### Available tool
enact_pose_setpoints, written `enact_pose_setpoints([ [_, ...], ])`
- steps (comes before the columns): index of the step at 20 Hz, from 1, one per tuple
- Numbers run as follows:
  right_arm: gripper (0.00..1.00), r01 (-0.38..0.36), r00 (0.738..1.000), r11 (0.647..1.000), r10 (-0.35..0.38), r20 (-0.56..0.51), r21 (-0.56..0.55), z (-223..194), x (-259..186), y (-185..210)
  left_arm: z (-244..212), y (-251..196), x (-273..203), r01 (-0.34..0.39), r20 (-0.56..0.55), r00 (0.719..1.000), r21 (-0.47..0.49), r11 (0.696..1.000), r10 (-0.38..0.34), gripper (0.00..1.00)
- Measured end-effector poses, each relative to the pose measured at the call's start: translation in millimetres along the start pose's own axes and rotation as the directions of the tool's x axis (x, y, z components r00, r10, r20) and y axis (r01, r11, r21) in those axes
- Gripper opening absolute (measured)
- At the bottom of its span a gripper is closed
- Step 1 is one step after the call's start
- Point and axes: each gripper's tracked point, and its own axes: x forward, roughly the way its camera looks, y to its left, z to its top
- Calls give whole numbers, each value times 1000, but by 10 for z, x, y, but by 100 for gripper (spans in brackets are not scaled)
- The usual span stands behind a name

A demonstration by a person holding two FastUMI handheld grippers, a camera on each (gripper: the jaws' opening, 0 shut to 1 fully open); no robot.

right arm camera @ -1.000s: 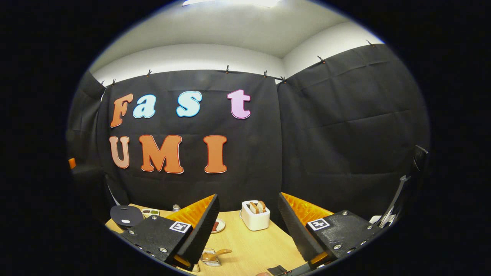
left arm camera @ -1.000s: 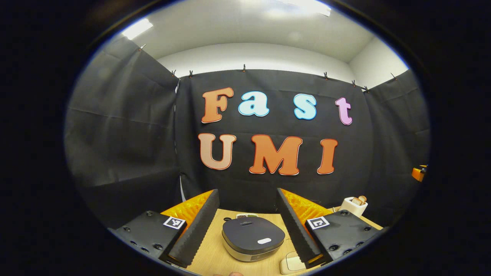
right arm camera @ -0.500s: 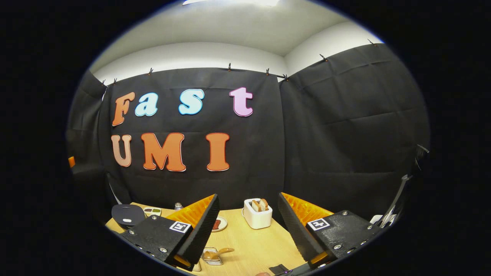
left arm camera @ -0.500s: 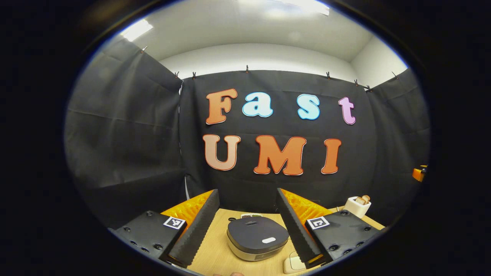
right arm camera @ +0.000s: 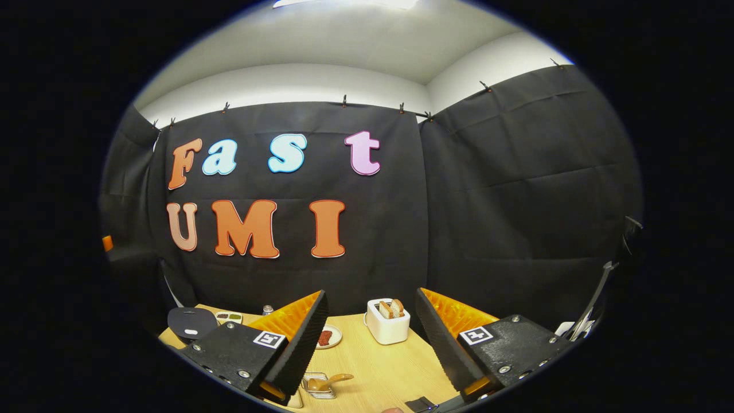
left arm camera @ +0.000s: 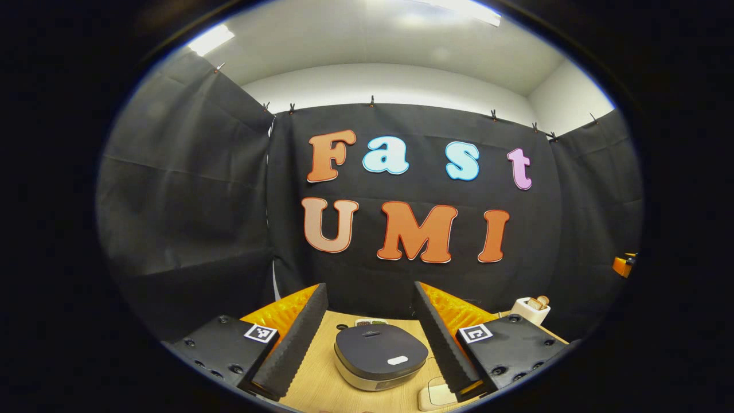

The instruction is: Close the left gripper, press the button to open the rice cooker; take a wooden spoon from the chopstick holder with the right hand, scoop a spoonful of rice and pour it into the rice cooker, then put the wooden spoon back into the chopstick holder.

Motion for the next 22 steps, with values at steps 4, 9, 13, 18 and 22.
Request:
enact_pose_setpoints([
  [4,95,4,1000,1000,-4,-9,-9,-45,17,-9,-29,9,26,1,-6,1000,-6,1000,-1,95],
  [9,95,-4,1000,1000,4,-14,-7,-63,14,13,-35,11,54,10,-5,1000,33,999,-10,77],
  [13,95,-41,999,999,41,-32,9,-109,40,143,-152,-187,67,69,-41,997,36,997,-68,39],
  [18,95,-41,999,999,40,-30,-15,-111,70,166,-180,-167,167,54,-42,998,36,998,-53,5],
  [22,95,-43,999,999,43,-26,-17,-102,107,190,-293,-240,179,87,-88,992,17,996,-85,4],
])
